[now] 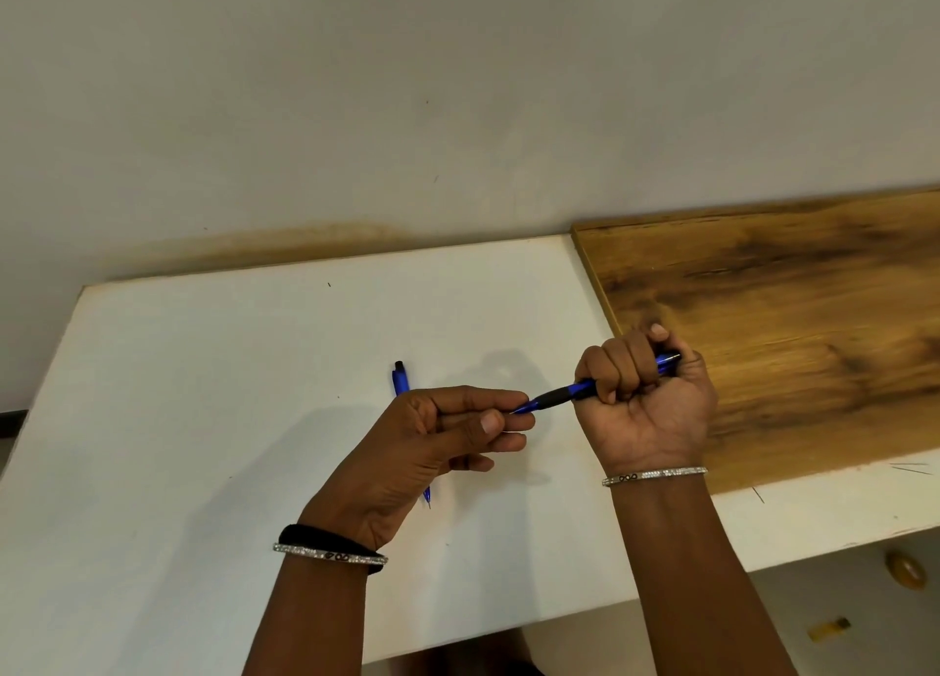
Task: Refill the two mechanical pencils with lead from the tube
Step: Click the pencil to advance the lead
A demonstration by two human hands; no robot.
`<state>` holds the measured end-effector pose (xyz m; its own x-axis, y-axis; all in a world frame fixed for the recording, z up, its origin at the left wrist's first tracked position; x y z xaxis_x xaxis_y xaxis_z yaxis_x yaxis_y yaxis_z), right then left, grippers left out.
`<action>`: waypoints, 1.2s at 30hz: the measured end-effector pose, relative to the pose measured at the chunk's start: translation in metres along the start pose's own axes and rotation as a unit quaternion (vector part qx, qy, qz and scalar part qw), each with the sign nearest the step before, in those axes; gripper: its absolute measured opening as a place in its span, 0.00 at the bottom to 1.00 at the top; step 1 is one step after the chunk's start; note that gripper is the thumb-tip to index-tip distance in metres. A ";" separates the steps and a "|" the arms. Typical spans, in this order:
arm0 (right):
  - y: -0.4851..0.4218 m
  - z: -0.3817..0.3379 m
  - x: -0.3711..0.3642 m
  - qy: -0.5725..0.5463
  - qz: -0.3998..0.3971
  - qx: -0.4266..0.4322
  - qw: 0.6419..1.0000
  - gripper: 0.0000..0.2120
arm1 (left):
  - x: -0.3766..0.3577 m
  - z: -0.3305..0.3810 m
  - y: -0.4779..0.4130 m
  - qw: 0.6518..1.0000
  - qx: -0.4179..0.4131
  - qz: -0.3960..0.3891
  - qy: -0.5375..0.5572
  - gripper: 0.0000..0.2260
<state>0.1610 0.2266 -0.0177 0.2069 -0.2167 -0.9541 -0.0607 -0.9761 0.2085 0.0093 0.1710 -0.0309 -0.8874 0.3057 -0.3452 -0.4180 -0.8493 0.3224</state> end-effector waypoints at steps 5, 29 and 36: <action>-0.002 -0.001 -0.002 0.008 0.012 0.005 1.000 0.14 | 0.000 0.000 0.000 1.000 0.003 0.002 -0.002 0.14; 0.000 0.000 -0.007 0.058 -0.043 -0.001 0.997 0.20 | 0.007 -0.006 0.001 0.996 0.040 0.051 -0.063 0.13; -0.002 -0.003 -0.007 0.068 -0.041 0.011 0.997 0.19 | 0.010 -0.005 0.000 0.996 0.039 0.063 -0.058 0.13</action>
<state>0.1631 0.2296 -0.0109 0.3416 -0.1372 -0.9298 -0.0593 -0.9905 0.1244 0.0010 0.1715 -0.0388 -0.9483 0.2505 -0.1946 -0.3118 -0.8491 0.4265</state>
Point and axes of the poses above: each hand's wrist, its own y-axis away from the middle knuckle, its own x-axis out of the back of the hand, z = x × y, the point moved 10 cm from there along -y, towards the middle knuckle, and after that the axes turned 3 degrees about x, right-handed, at the moved point
